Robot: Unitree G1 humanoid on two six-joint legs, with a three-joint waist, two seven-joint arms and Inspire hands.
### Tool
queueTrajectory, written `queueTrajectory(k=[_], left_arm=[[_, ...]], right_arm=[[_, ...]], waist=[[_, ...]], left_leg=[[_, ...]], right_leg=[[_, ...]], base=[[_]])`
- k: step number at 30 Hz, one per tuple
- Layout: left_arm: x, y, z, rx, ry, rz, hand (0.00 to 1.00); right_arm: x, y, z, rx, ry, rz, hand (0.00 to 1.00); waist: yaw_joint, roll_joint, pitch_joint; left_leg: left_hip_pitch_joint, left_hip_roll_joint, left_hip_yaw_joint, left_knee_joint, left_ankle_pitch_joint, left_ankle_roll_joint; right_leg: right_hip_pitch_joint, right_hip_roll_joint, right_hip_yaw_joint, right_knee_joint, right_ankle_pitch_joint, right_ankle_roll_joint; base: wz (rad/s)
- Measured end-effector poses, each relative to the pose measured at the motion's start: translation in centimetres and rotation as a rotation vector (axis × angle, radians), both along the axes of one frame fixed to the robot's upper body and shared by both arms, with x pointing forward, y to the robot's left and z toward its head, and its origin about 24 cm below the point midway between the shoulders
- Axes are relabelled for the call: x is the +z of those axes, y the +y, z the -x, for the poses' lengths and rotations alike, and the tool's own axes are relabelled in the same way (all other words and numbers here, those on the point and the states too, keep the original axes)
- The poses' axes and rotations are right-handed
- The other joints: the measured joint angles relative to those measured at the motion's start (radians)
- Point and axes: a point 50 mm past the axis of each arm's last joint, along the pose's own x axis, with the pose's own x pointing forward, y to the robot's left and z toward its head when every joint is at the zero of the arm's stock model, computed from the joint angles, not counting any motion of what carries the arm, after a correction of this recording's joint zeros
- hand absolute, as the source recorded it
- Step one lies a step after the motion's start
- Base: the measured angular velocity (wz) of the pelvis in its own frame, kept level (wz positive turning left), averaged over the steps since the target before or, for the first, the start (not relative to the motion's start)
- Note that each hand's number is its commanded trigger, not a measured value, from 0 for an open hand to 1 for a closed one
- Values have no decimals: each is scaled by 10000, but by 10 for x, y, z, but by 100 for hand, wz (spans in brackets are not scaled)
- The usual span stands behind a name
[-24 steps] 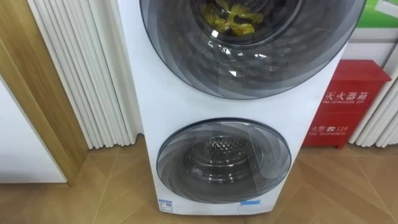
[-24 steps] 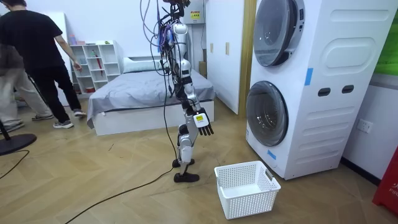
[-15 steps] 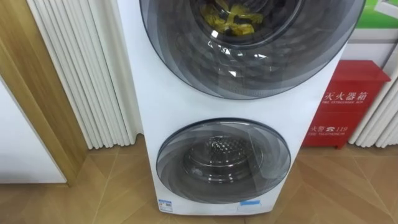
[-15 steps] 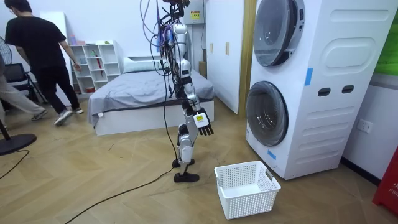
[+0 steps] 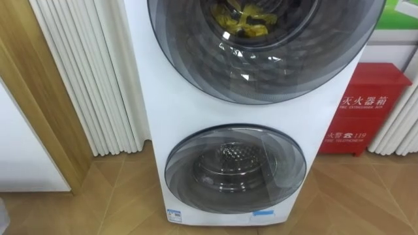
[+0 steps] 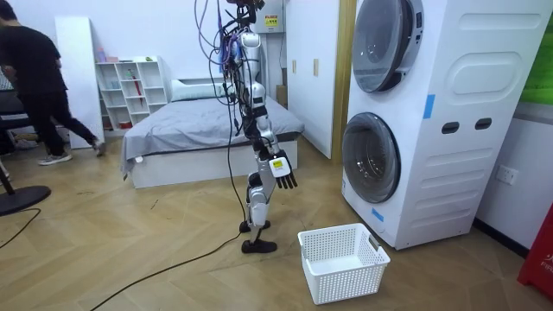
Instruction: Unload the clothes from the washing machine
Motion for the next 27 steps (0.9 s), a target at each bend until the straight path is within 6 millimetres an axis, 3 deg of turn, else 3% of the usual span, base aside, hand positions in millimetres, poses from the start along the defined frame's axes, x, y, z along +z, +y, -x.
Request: queueTrajectory(k=[11,14,17,19,20,22,25,27], left_arm=[[1,1,-2,18,-92,-19,0],[1,2,-6,-5,-221,-86,0],[2,7,-8,185,-292,-189,0],[3,11,-9,235,-329,-286,0],[4,13,-8,223,-330,-314,0],[5,17,-7,176,-335,-416,0],[7,24,-4,89,-139,-516,0],[7,27,0,120,44,-563,0]], right_arm=[[1,-2,-5,-334,-136,219,0],[7,-8,-23,-1166,-923,455,0],[27,-17,-68,-1506,-2873,990,0],[54,-25,-110,-1624,-4707,1445,0],[62,-29,-119,-1615,-5138,1622,0],[98,-41,-153,-1653,-6841,2301,0],[134,-49,-184,-1652,-8381,2965,0],[148,-49,-193,-1704,-8917,3184,0]], waist=[[29,-56,-20],[-1,-76,-9],[10,-128,10],[-12,-171,11],[-23,-176,9],[23,-239,13],[21,-353,54],[22,-479,79]], left_leg=[[13,0,21,2,1,0],[7,-11,35,26,1,2],[1,-16,94,38,3,4],[3,-18,104,50,3,4],[5,-18,101,52,4,4],[6,-20,47,45,12,8],[-14,-9,-7,41,13,5],[-60,-5,-38,28,13,4]], right_leg=[[8,-9,-16,-3,0,0],[8,-21,-27,2,0,1],[-6,-17,17,4,-1,2],[-11,-18,30,4,-1,2],[-13,-19,31,8,-1,1],[6,-22,9,8,-1,2],[3,-9,-22,7,-1,2],[-35,-4,-28,5,-1,2]], base=[[0],[-1],[-8],[0],[3],[8],[8],[7]])
